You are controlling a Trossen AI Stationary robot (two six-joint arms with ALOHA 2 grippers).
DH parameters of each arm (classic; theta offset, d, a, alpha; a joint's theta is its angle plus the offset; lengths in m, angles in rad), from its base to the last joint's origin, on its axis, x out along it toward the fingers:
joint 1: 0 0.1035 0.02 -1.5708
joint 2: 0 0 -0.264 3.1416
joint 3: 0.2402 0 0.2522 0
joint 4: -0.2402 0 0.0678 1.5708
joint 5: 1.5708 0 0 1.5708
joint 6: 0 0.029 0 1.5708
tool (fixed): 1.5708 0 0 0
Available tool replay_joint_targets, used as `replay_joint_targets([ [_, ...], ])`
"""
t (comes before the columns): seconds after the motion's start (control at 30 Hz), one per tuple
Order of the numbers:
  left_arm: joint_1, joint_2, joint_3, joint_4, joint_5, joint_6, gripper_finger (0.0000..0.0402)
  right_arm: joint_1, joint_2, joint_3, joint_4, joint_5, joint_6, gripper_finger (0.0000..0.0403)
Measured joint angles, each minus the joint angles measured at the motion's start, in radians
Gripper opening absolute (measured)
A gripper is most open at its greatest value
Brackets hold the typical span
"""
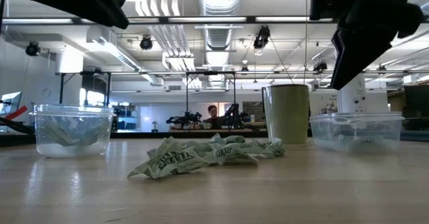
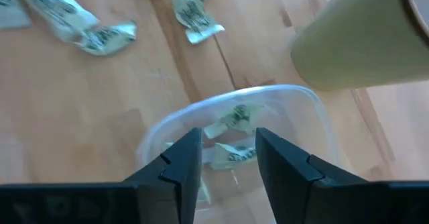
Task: Pick and place Stevia / Truvia into bins
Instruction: Put the stevia packet into the left transparent container
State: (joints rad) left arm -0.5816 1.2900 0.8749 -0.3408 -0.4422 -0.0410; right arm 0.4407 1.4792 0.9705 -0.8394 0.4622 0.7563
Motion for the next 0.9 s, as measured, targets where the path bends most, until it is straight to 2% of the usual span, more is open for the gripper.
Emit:
replay_joint_targets([
  [0.17,-0.002,0.028,-0.018,0.017,0.048,0.002,0.0084,0.026,0.000,0.028,0.009,0.000,-0.001,0.0129],
  [0.33,-0.001,0.125,-0.014,0.080,0.086,0.067,0.0084,0.055,0.000,0.039,0.013,0.007,-0.006,0.0121],
  [0.53,-0.001,0.254,0.071,0.171,0.121,0.192,0.0084,0.094,0.000,0.039,0.018,0.008,-0.005,0.0112],
  [0.9,0.000,0.475,0.210,0.207,0.130,0.166,0.0084,0.164,0.000,0.039,0.053,0.008,-0.005,0.0096],
])
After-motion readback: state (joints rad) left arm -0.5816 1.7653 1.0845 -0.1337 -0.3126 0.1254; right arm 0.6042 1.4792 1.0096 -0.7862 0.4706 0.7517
